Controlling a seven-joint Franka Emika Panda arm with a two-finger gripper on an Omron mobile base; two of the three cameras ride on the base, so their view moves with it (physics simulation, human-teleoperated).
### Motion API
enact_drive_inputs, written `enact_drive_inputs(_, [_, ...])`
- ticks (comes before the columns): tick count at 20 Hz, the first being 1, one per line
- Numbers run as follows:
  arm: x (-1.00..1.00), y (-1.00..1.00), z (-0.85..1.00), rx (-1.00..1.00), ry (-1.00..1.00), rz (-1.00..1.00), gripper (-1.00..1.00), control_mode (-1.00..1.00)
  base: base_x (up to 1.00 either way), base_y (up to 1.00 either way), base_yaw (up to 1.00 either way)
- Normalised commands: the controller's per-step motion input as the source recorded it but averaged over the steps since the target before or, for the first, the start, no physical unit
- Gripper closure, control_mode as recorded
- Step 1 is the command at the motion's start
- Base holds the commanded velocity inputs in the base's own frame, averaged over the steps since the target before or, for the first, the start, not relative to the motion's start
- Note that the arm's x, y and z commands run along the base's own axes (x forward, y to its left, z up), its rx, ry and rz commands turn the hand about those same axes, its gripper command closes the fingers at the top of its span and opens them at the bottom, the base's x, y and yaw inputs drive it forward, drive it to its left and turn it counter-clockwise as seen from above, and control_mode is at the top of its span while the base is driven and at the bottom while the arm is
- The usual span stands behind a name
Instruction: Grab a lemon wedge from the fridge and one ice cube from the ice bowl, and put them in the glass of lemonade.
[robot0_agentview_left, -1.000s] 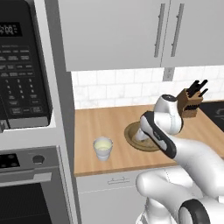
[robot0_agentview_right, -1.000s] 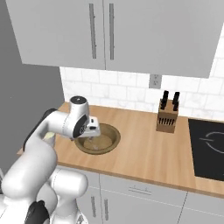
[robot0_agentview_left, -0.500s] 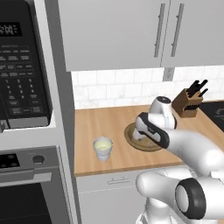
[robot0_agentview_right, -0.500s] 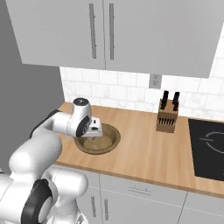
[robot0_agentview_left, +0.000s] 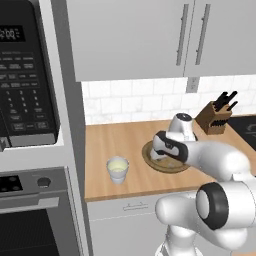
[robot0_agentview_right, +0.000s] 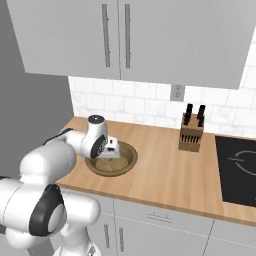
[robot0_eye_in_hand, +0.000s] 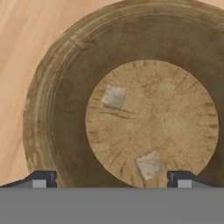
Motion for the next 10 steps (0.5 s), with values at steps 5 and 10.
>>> enact_drive_inputs(5, [0.13,-0.13,-0.19,0.00,0.00,-0.04,-1.00,-1.00,0.00,0.00,0.00])
enact_drive_inputs(10, [0.14,-0.04,-0.17,0.00,0.00,-0.04,-1.00,-1.00,0.00,0.00,0.00])
